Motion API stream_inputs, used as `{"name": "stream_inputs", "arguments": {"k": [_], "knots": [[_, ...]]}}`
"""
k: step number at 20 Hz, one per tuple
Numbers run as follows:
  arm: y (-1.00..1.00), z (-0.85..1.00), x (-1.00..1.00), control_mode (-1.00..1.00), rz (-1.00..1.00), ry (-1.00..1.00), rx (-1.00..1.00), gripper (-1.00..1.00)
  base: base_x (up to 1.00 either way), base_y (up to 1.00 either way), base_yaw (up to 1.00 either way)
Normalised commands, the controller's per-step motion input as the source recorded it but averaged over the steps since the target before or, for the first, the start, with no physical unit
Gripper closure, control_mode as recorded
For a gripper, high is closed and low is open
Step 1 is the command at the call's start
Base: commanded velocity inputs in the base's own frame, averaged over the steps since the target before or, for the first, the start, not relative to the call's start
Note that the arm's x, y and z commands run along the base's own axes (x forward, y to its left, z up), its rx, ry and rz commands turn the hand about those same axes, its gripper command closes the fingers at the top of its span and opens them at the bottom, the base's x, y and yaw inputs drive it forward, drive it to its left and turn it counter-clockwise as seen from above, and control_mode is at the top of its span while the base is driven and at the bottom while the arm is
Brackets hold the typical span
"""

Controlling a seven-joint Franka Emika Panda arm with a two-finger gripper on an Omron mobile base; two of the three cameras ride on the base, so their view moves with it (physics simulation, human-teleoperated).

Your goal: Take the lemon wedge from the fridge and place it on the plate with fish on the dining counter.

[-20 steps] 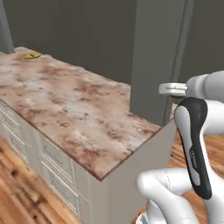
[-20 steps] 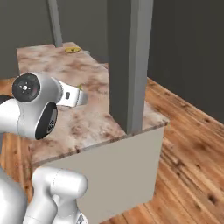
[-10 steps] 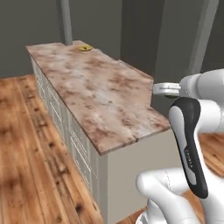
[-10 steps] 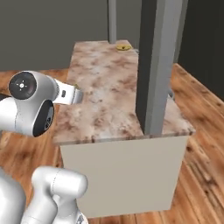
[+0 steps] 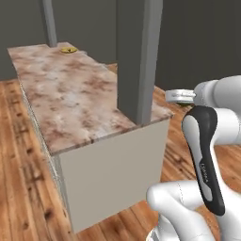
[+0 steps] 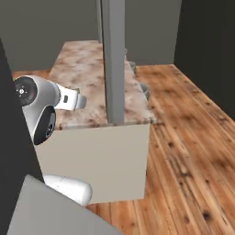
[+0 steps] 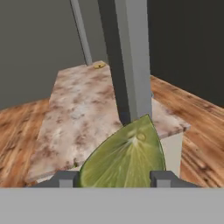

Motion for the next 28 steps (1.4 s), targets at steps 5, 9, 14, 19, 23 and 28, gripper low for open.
{"name": "stream_inputs", "arguments": {"k": [5,9,14,19,23,28], "knots": [[0.0,0.0,0.0,1.0,0.0,0.0,0.0,1.0,0.5,-1.0,0.0],[0.0,0.0,0.0,1.0,0.0,0.0,0.0,1.0,0.61,-1.0,-0.03],[0.0,0.0,0.0,1.0,0.0,0.0,0.0,1.0,0.66,-1.0,-0.05],[0.0,0.0,0.0,1.0,0.0,0.0,0.0,1.0,0.94,-1.0,-0.04],[0.0,0.0,0.0,1.0,0.0,0.0,0.0,1.0,1.0,-0.96,0.05],[0.0,0.0,0.0,1.0,0.0,0.0,0.0,1.0,1.0,-0.38,0.16]]}}
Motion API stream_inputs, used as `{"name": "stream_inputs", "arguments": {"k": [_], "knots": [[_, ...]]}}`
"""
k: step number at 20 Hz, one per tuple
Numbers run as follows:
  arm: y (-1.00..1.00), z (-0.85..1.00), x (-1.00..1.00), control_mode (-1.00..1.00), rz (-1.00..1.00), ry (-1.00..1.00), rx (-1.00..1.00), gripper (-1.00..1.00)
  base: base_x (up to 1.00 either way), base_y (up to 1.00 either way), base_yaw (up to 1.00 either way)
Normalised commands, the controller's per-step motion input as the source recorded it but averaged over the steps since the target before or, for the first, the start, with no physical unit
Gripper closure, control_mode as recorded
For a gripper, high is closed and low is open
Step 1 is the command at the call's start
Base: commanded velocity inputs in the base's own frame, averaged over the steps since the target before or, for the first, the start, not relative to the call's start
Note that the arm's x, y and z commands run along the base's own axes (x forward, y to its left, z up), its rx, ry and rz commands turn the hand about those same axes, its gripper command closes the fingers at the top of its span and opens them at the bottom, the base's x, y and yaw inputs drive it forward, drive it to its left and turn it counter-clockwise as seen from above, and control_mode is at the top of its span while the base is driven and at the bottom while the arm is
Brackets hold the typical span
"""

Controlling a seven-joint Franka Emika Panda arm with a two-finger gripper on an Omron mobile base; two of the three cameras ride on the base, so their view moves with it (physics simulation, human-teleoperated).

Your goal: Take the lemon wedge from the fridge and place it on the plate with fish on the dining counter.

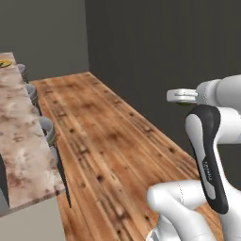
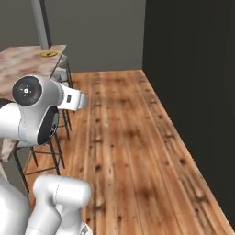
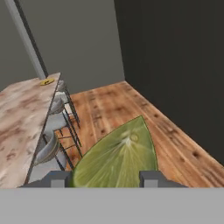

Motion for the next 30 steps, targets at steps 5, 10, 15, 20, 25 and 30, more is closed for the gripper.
{"name": "stream_inputs", "arguments": {"k": [5,10,15,20,25,30], "knots": [[0.0,0.0,0.0,1.0,0.0,0.0,0.0,1.0,1.0,-0.28,0.19],[0.0,0.0,0.0,1.0,0.0,0.0,0.0,1.0,1.0,-0.08,0.32],[0.0,0.0,0.0,1.0,0.0,0.0,0.0,1.0,1.0,0.0,0.35],[0.0,0.0,0.0,1.0,0.0,0.0,0.0,1.0,1.0,-0.03,0.4],[0.0,0.0,0.0,1.0,0.0,0.0,0.0,1.0,1.0,-0.57,0.34],[0.0,0.0,0.0,1.0,0.0,0.0,0.0,1.0,1.0,-0.99,0.22]]}}
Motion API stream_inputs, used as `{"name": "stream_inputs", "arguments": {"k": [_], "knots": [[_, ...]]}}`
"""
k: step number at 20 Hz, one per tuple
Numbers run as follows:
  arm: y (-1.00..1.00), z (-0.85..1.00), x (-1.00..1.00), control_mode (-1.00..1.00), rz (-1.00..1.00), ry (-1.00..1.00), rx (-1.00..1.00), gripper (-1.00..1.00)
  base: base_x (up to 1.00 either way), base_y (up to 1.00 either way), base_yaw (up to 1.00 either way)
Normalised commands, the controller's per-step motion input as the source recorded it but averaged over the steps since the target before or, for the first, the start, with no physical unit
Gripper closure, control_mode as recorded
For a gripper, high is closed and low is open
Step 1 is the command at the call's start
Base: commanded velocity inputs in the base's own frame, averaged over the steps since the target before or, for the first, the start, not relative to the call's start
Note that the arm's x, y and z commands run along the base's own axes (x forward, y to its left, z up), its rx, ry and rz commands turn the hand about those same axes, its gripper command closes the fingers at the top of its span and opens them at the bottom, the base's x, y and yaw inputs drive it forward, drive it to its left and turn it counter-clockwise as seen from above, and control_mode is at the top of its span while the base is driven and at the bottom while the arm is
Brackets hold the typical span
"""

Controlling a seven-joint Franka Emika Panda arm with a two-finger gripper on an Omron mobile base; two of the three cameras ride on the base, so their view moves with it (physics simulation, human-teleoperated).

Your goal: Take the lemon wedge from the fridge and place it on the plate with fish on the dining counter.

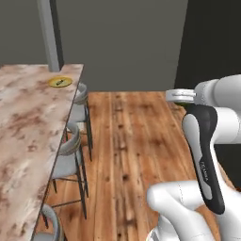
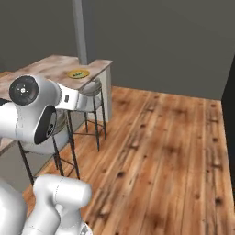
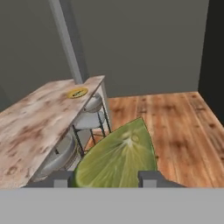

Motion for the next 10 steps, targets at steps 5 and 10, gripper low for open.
{"name": "stream_inputs", "arguments": {"k": [5,10], "knots": [[0.0,0.0,0.0,1.0,0.0,0.0,0.0,1.0,1.0,-0.76,0.26],[0.0,0.0,0.0,1.0,0.0,0.0,0.0,1.0,1.0,-0.62,0.29]]}}
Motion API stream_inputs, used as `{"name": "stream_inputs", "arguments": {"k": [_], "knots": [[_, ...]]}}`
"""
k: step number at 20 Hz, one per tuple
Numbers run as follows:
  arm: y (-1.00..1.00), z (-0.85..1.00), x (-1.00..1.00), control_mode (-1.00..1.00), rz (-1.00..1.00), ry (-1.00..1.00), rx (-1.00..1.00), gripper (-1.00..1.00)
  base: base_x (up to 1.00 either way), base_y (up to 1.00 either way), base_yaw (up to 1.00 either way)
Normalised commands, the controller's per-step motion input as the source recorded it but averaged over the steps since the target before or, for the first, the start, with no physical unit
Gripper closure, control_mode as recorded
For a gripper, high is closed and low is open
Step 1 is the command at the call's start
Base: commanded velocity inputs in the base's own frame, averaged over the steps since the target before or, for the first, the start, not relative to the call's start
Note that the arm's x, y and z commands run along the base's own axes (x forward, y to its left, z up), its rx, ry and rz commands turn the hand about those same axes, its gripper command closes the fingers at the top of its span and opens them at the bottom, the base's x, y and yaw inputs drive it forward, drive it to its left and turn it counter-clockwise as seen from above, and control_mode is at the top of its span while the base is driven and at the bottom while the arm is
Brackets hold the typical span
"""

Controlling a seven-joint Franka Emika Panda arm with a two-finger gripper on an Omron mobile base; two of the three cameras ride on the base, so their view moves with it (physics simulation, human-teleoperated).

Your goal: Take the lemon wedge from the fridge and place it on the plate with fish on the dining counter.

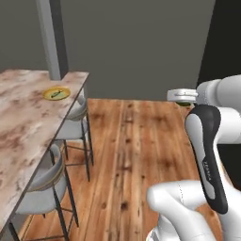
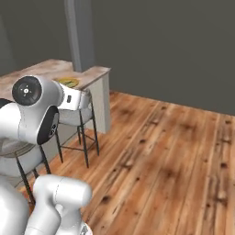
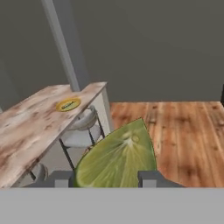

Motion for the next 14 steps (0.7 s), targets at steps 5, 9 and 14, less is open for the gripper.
{"name": "stream_inputs", "arguments": {"k": [5,9,14], "knots": [[0.0,0.0,0.0,1.0,0.0,0.0,0.0,1.0,1.0,-0.5,0.34],[0.0,0.0,0.0,1.0,0.0,0.0,0.0,1.0,1.0,-0.47,0.37],[0.0,0.0,0.0,1.0,0.0,0.0,0.0,1.0,1.0,-0.34,0.46]]}}
